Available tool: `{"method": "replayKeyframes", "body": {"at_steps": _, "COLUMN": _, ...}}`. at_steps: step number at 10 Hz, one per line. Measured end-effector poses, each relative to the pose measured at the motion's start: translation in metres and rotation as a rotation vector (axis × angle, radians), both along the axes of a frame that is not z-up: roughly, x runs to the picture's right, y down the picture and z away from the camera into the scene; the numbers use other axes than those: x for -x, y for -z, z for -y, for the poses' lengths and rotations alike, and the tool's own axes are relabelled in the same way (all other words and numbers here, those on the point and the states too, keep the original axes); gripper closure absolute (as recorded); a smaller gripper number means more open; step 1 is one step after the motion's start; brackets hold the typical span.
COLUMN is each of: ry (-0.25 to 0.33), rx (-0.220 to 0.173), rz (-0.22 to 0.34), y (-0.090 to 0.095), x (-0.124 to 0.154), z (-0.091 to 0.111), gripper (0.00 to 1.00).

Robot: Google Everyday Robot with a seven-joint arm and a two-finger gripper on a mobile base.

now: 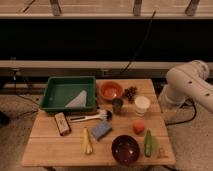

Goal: Place banana in paper cup

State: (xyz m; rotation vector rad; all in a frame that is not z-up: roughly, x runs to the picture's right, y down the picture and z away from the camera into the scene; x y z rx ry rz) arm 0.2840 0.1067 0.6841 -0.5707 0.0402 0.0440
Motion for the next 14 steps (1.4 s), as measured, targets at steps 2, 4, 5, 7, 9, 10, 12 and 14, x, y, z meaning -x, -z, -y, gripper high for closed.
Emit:
{"method": "replayKeyframes", "body": {"at_steps": 2, "ry": 0.000, "rx": 0.000, "rz": 0.000, "y": 0.000, "x": 0.000, "z": 0.000, "gripper": 0.35}}
{"method": "replayKeyframes", "body": {"at_steps": 4, "ry": 0.000, "rx": 0.000, "rz": 0.000, "y": 0.000, "x": 0.000, "z": 0.000, "gripper": 0.35}}
{"method": "replayKeyframes", "body": {"at_steps": 5, "ry": 0.000, "rx": 0.000, "rz": 0.000, "y": 0.000, "x": 0.000, "z": 0.000, "gripper": 0.35}}
{"method": "replayKeyframes", "body": {"at_steps": 7, "ry": 0.000, "rx": 0.000, "rz": 0.000, "y": 0.000, "x": 0.000, "z": 0.000, "gripper": 0.35}}
{"method": "replayKeyframes", "body": {"at_steps": 9, "ry": 0.000, "rx": 0.000, "rz": 0.000, "y": 0.000, "x": 0.000, "z": 0.000, "gripper": 0.35}}
{"method": "replayKeyframes", "body": {"at_steps": 10, "ry": 0.000, "rx": 0.000, "rz": 0.000, "y": 0.000, "x": 0.000, "z": 0.000, "gripper": 0.35}}
{"method": "replayKeyframes", "body": {"at_steps": 12, "ry": -0.006, "rx": 0.002, "rz": 0.003, "y": 0.000, "x": 0.000, "z": 0.000, "gripper": 0.35}}
{"method": "replayKeyframes", "body": {"at_steps": 14, "ry": -0.133, "rx": 0.025, "rz": 0.008, "y": 0.012, "x": 0.013, "z": -0.007, "gripper": 0.35}}
